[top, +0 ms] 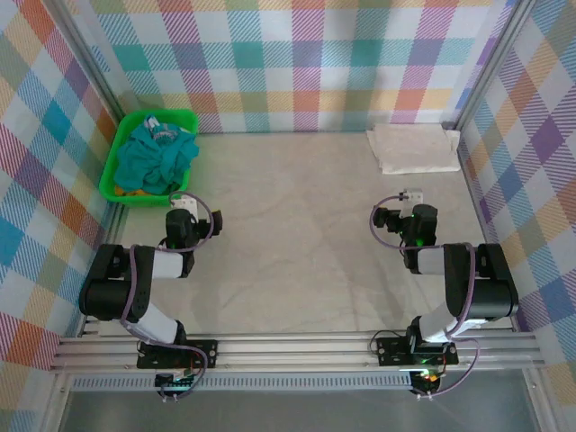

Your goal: Fold and stack the t-shirts

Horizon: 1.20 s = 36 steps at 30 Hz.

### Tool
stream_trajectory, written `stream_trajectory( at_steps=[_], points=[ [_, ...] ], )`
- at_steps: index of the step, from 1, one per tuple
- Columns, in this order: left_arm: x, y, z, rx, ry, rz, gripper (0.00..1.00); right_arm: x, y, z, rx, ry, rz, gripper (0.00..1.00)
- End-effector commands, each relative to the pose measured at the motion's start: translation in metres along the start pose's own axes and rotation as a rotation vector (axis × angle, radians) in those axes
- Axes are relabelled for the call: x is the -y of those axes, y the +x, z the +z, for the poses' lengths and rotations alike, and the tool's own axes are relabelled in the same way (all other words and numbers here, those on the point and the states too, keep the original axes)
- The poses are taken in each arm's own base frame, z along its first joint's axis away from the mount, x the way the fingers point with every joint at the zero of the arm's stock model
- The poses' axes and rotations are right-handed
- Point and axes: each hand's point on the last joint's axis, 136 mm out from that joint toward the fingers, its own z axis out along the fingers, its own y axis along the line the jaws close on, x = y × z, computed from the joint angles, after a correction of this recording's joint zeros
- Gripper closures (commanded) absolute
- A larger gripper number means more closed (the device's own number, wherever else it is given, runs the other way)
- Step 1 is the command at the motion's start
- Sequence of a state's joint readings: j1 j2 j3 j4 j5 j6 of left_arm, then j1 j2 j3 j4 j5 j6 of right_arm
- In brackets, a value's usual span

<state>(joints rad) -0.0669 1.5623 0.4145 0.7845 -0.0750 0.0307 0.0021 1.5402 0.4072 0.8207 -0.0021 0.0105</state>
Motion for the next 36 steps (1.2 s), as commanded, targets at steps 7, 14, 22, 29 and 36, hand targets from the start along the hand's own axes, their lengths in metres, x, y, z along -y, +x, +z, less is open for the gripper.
stream_trajectory(
  at_steps=[7, 14, 22, 29, 36],
  points=[
    [0.001, -0.007, 0.002, 0.018, 0.008, -0.001, 0.00, -0.004, -0.006, 0.000, 0.020, -0.021, -0.002, 0.00],
    [0.001, -0.008, 0.002, 0.020, 0.009, -0.002, 0.00, -0.004, -0.006, 0.000, 0.018, -0.021, -0.003, 0.00],
    [0.006, -0.031, -0.015, 0.019, -0.026, 0.036, 0.00, 0.003, -0.028, -0.014, 0.074, 0.065, -0.003, 0.00],
    [-0.014, -0.189, -0.095, 0.153, -0.141, -0.124, 0.00, -0.035, -0.135, -0.066, 0.093, -0.121, 0.290, 0.04],
    [-0.075, -0.216, 0.004, -0.221, -0.338, -0.208, 0.00, -0.071, -0.134, 0.008, -0.274, -0.201, 0.355, 0.14]
  ],
)
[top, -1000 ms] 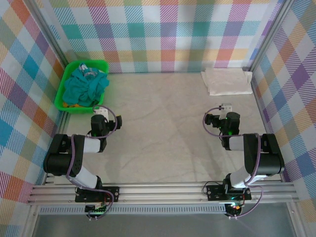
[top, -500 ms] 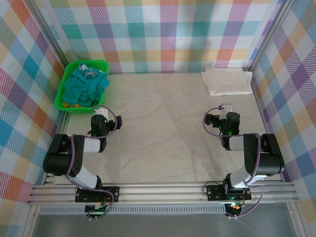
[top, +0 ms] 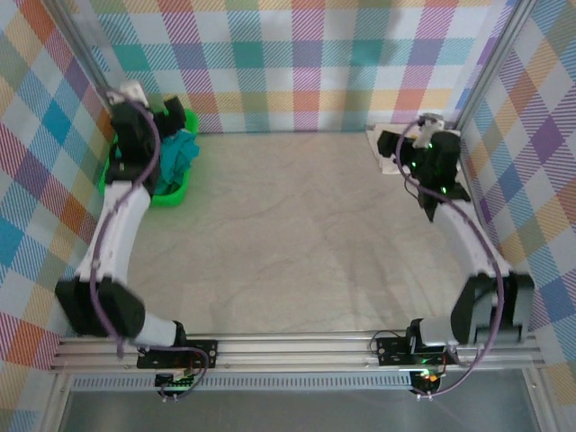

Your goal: Fold and stack the t-shirts

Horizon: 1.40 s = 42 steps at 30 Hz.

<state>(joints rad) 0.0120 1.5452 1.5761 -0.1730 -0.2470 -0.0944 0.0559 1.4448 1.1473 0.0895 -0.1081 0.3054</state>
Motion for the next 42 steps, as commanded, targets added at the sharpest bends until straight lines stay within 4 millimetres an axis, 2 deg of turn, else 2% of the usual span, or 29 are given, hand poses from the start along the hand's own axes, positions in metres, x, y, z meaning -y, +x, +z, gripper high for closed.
stream_trajectory(
  at_steps=[1, 4, 8, 9, 10, 11, 13, 14, 16, 17, 18, 21, 22, 25, 30, 35, 42],
  points=[
    [-0.050, 0.122, 0.048, -0.481, -0.173, 0.025, 0.00, 0.002, 0.084, 0.016, -0.340, 0.005, 0.126, 0.14],
    [-0.056, 0.130, 0.085, -0.550, -0.185, 0.025, 0.00, -0.007, 0.091, 0.021, -0.384, 0.002, 0.116, 0.14],
    [-0.056, 0.144, 0.119, -0.581, -0.168, 0.038, 0.00, -0.012, 0.102, 0.016, -0.419, -0.003, 0.103, 0.11],
    [-0.055, 0.149, 0.128, -0.588, -0.156, 0.032, 0.01, -0.013, 0.104, 0.015, -0.417, -0.011, 0.102, 0.11],
    [-0.056, 0.156, 0.135, -0.605, -0.152, 0.029, 0.06, -0.013, 0.106, 0.013, -0.420, -0.012, 0.102, 0.11],
    [-0.057, 0.160, 0.140, -0.615, -0.152, 0.029, 0.12, -0.013, 0.108, 0.012, -0.424, -0.011, 0.100, 0.11],
    [-0.057, 0.171, 0.148, -0.642, -0.153, 0.035, 0.29, -0.010, 0.111, 0.010, -0.433, 0.000, 0.092, 0.10],
    [-0.056, 0.173, 0.150, -0.646, -0.148, 0.032, 0.41, -0.009, 0.112, 0.008, -0.436, 0.010, 0.088, 0.10],
    [-0.052, 0.174, 0.153, -0.647, -0.133, 0.021, 0.83, -0.006, 0.113, 0.007, -0.437, 0.021, 0.081, 0.10],
    [-0.052, 0.170, 0.151, -0.639, -0.143, 0.017, 0.92, -0.007, 0.113, 0.006, -0.439, 0.019, 0.077, 0.09],
    [-0.051, 0.162, 0.148, -0.623, -0.149, 0.018, 0.95, -0.007, 0.113, 0.007, -0.441, 0.017, 0.076, 0.10],
    [-0.052, 0.126, 0.133, -0.549, -0.184, 0.036, 0.97, -0.013, 0.109, 0.008, -0.447, -0.005, 0.078, 0.09],
    [-0.052, 0.109, 0.125, -0.516, -0.194, 0.037, 1.00, -0.015, 0.108, 0.009, -0.450, -0.013, 0.084, 0.09],
    [-0.052, 0.062, 0.100, -0.428, -0.207, 0.034, 1.00, -0.022, 0.103, 0.012, -0.444, -0.040, 0.091, 0.10],
    [-0.036, -0.008, 0.057, -0.299, -0.132, 0.034, 1.00, -0.031, 0.096, 0.014, -0.432, -0.064, 0.087, 0.09],
    [0.006, -0.063, 0.006, -0.178, 0.049, 0.003, 1.00, -0.037, 0.095, 0.015, -0.428, -0.074, 0.085, 0.09],
    [0.097, -0.124, -0.086, -0.018, 0.428, -0.045, 1.00, -0.039, 0.092, 0.013, -0.419, -0.066, 0.088, 0.09]
  ],
)
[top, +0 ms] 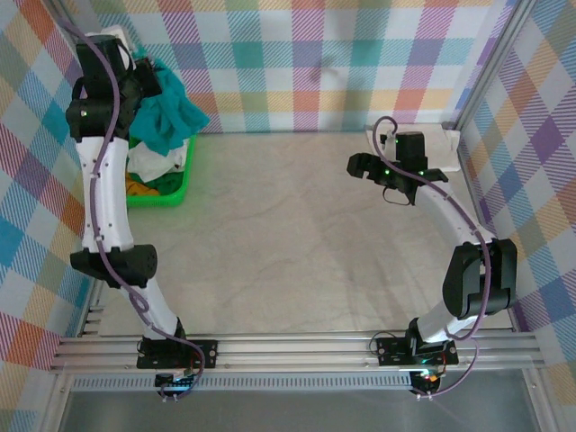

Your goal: Fold and stack the t-shirts

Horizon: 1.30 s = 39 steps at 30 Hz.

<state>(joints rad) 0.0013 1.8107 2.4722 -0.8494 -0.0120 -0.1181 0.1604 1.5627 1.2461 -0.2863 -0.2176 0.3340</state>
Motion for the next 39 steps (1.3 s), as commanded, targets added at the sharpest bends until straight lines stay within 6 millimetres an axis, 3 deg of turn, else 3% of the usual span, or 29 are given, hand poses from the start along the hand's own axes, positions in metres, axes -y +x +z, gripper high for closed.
stream_trajectory(
  at_steps=[1, 4, 6, 10, 13, 16, 19, 20, 21, 22, 24, 28, 30, 33, 35, 39],
  points=[
    [0.066, -0.030, -0.042, 0.095, 0.260, -0.016, 1.00, -0.008, -0.010, -0.005, 0.025, -0.009, 0.004, 0.09],
    [0.109, -0.030, -0.070, 0.096, 0.399, -0.032, 1.00, -0.004, -0.012, -0.012, 0.051, 0.025, 0.011, 0.08],
    [0.137, -0.018, -0.081, 0.052, 0.493, -0.043, 1.00, 0.002, -0.015, -0.020, 0.082, 0.068, 0.016, 0.08],
    [0.202, 0.030, -0.091, -0.097, 0.644, -0.055, 1.00, 0.014, -0.024, -0.046, 0.173, 0.164, 0.038, 0.07],
    [0.239, 0.079, -0.084, -0.194, 0.658, -0.048, 1.00, 0.021, -0.029, -0.069, 0.252, 0.224, 0.054, 0.06],
    [0.239, 0.142, -0.040, -0.356, 0.536, -0.112, 1.00, 0.025, -0.031, -0.083, 0.290, 0.259, 0.069, 0.05],
    [0.228, 0.213, 0.010, -0.531, 0.408, -0.088, 1.00, 0.026, -0.029, -0.081, 0.277, 0.262, 0.077, 0.05],
    [0.225, 0.232, 0.024, -0.573, 0.384, -0.068, 0.84, 0.028, -0.026, -0.076, 0.260, 0.262, 0.079, 0.05],
    [0.222, 0.252, 0.040, -0.617, 0.365, -0.036, 0.61, 0.030, -0.024, -0.070, 0.239, 0.267, 0.083, 0.05],
    [0.217, 0.264, 0.052, -0.652, 0.338, -0.019, 0.47, 0.032, -0.020, -0.063, 0.208, 0.271, 0.090, 0.05],
    [0.209, 0.274, 0.063, -0.683, 0.309, 0.011, 0.37, 0.031, -0.014, -0.053, 0.156, 0.259, 0.095, 0.05],
    [0.183, 0.264, 0.052, -0.589, 0.234, 0.035, 0.32, 0.012, 0.008, -0.033, 0.051, 0.110, 0.068, 0.08],
    [0.174, 0.274, 0.038, -0.582, 0.248, 0.022, 0.32, 0.002, 0.029, -0.024, -0.016, 0.025, 0.069, 0.12],
    [0.175, 0.317, 0.008, -0.659, 0.314, 0.022, 0.40, -0.007, 0.069, -0.009, -0.132, -0.040, 0.049, 0.14],
    [0.187, 0.360, -0.014, -0.742, 0.384, 0.011, 0.41, -0.002, 0.091, 0.001, -0.212, -0.030, 0.051, 0.14],
    [0.221, 0.439, -0.045, -0.927, 0.498, -0.006, 0.42, 0.021, 0.098, 0.020, -0.271, 0.082, 0.080, 0.15]
  ],
)
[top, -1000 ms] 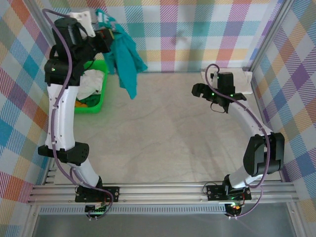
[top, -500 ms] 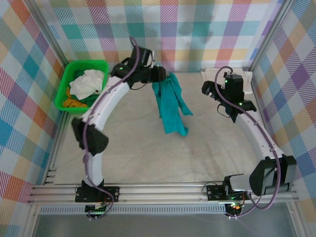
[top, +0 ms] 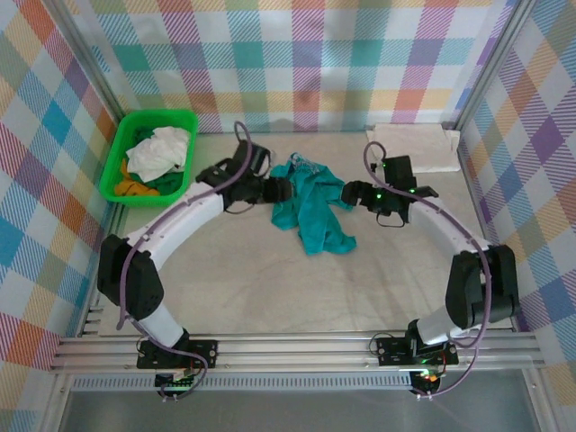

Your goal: Fold and stack the t-shirts

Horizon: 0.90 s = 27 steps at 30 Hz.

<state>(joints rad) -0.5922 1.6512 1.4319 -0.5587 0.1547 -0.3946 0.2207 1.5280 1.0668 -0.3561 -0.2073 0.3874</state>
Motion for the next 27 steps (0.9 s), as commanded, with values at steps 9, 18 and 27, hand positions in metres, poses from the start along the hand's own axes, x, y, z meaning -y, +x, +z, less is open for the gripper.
stream_trajectory(
  at_steps=[9, 18, 27],
  points=[
    [0.024, 0.122, 0.109, -0.309, 0.065, -0.019, 0.40, 0.003, -0.021, 0.056, -0.113, 0.004, 0.077, 0.35],
    [0.021, 0.126, 0.127, -0.306, 0.054, -0.038, 0.85, 0.013, -0.024, 0.082, -0.127, 0.025, 0.081, 0.58],
    [-0.001, 0.095, 0.088, -0.197, -0.103, 0.020, 1.00, 0.017, -0.035, 0.080, -0.105, 0.067, 0.044, 0.86]
  ],
)
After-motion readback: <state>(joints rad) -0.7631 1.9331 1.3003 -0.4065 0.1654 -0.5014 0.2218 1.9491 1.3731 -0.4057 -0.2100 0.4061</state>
